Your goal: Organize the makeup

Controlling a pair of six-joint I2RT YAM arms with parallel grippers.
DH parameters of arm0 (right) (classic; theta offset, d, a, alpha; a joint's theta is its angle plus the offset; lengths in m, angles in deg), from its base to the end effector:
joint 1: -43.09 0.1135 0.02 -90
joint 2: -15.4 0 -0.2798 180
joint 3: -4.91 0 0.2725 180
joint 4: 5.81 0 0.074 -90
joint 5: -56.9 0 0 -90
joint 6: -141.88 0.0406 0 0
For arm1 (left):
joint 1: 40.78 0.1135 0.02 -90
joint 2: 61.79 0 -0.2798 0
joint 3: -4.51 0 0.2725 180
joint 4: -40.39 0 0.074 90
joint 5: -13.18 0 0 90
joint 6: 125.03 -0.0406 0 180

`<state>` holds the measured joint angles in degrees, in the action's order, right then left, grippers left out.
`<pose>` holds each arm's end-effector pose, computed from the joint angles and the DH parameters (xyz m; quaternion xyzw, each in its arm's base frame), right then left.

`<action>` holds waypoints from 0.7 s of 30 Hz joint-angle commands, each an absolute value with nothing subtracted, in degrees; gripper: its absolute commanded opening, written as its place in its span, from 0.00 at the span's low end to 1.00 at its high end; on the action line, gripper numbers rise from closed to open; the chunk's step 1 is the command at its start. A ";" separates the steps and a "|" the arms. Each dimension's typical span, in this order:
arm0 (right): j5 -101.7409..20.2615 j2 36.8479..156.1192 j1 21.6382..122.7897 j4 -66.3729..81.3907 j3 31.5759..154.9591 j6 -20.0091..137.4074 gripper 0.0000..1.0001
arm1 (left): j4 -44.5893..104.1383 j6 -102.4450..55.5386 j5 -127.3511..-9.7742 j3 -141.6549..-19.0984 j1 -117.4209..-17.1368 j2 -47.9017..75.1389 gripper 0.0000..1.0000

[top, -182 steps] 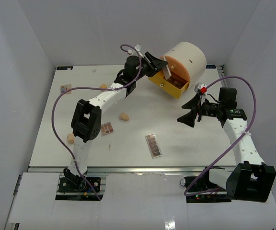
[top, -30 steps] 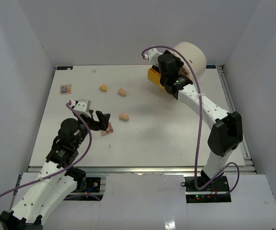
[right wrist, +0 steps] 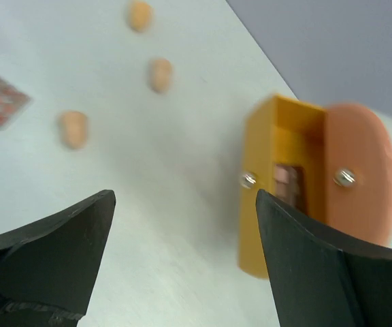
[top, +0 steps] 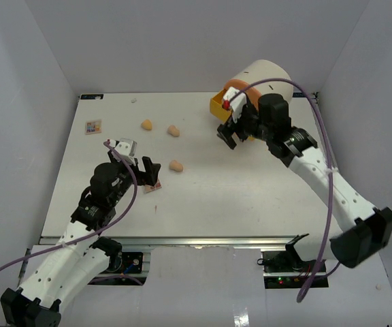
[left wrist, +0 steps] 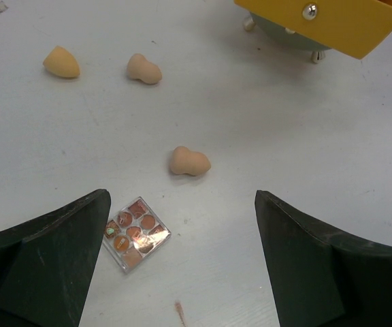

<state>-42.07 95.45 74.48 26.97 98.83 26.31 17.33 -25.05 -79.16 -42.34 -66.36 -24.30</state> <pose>0.2905 0.1847 0.4174 -0.4268 0.6913 0.0930 0.5756 0.1614 -0.0754 0.3010 0.0942 0.7807 -0.1733 0.5930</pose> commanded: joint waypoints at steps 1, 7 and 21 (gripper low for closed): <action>-69.86 86.83 74.38 24.95 82.03 26.46 0.90 | 16.06 -23.21 -77.15 -44.11 -66.09 -21.42 0.98; -82.51 78.15 67.78 23.73 67.74 21.58 0.90 | 5.46 -12.55 -79.53 -51.08 -65.99 -9.92 0.98; -83.07 72.89 60.08 22.26 64.45 24.11 0.90 | -3.14 1.29 -83.22 -60.03 -62.48 19.17 0.98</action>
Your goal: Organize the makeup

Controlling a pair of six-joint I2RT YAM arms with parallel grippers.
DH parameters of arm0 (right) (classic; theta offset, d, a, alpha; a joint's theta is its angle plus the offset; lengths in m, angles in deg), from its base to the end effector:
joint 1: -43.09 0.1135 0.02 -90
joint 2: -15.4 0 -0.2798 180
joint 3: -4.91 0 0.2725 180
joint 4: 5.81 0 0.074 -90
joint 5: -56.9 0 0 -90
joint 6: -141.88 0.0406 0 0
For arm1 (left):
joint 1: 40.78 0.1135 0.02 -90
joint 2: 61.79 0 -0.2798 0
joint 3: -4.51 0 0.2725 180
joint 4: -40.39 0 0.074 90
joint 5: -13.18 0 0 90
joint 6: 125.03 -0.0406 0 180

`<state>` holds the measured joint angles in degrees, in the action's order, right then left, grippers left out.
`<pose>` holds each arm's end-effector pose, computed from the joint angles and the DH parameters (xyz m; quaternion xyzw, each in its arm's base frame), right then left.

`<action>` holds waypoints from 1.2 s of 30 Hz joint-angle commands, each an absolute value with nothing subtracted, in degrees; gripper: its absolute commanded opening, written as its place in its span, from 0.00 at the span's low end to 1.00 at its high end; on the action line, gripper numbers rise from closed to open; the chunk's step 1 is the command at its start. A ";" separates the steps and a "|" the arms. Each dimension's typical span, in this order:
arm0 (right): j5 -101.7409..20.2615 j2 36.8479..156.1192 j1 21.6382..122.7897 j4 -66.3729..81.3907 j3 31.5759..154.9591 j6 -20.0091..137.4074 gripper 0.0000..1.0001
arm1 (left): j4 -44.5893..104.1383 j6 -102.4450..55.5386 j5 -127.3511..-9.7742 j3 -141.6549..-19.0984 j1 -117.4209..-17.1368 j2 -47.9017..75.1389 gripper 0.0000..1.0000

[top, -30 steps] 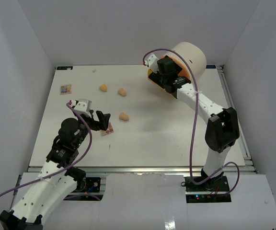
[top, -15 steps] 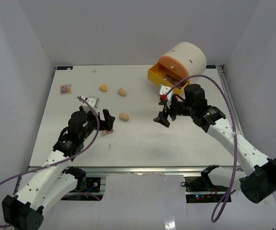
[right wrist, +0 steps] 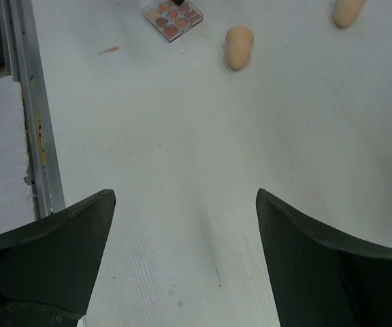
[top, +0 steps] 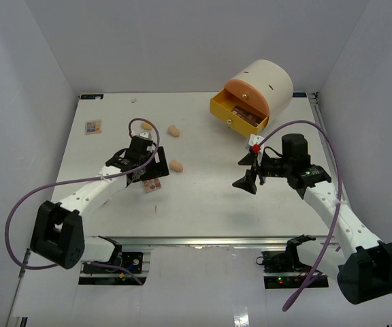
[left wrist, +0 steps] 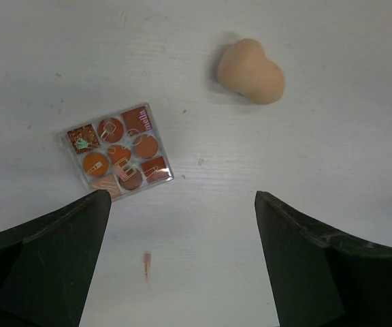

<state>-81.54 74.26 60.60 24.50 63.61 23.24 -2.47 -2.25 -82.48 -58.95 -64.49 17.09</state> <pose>0.2148 0.0996 0.3010 -0.4976 0.6485 0.3105 0.4851 0.2661 -0.1125 0.2183 -0.0894 0.9567 -0.0873 0.2629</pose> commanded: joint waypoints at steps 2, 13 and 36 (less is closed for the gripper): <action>-82.57 72.88 59.98 22.21 64.40 24.26 0.90 | -2.03 1.04 -83.47 -59.52 -61.42 20.85 0.98; -81.46 74.24 59.49 22.12 64.18 23.85 0.90 | -0.08 1.85 -85.89 -58.07 -58.97 27.01 0.98; -82.53 76.73 59.08 22.83 64.28 23.38 0.90 | 1.36 2.91 -77.90 -58.74 -59.06 24.57 0.98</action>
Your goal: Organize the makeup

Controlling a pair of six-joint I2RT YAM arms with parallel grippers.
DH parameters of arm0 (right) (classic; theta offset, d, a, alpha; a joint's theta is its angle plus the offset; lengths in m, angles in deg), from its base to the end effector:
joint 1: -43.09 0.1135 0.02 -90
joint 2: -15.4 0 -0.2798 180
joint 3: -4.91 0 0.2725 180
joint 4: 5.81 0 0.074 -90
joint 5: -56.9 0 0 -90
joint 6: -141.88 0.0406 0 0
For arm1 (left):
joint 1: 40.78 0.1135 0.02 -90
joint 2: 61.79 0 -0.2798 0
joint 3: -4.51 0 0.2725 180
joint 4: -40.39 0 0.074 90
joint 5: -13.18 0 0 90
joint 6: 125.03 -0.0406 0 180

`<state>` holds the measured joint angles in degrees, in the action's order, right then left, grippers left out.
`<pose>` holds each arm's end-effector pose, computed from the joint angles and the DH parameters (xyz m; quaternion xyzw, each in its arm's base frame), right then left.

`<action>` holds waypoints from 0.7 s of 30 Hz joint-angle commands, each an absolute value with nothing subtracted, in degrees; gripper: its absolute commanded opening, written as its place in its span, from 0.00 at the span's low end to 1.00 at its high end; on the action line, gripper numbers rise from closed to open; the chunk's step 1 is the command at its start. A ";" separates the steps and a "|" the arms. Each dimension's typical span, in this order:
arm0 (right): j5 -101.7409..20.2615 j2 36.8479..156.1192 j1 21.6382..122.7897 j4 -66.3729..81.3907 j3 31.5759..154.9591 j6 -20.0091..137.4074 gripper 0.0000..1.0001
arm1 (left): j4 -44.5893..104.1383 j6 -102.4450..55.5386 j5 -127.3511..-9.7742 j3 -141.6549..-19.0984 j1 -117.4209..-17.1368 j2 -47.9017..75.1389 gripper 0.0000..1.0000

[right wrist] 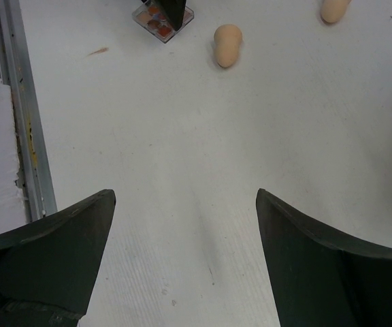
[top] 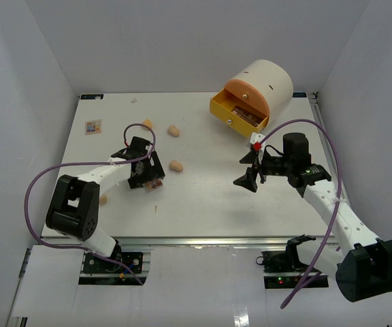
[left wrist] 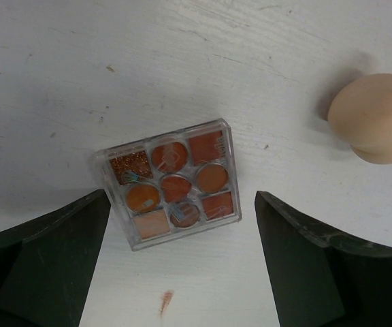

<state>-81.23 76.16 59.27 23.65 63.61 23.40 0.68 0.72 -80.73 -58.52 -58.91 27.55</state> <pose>0.2238 0.0964 0.2950 -0.4870 0.6613 0.3060 0.4816 0.2932 -0.0931 0.1679 -0.1567 0.9650 -0.0643 0.2002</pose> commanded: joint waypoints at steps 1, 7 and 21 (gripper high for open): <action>-82.59 76.84 59.08 22.91 64.31 23.32 0.90 | 1.37 3.55 -77.91 -58.73 -59.07 24.47 0.98; -82.58 76.68 59.09 23.00 64.39 23.15 0.90 | 0.42 6.04 -81.82 -58.89 -59.06 26.17 0.97; -83.10 76.31 59.08 23.26 64.39 23.06 0.90 | -3.79 6.23 -86.79 -63.31 -59.75 33.55 0.96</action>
<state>-81.33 76.77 59.27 23.67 63.61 23.22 -0.93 5.50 -84.20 -61.88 -59.13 31.05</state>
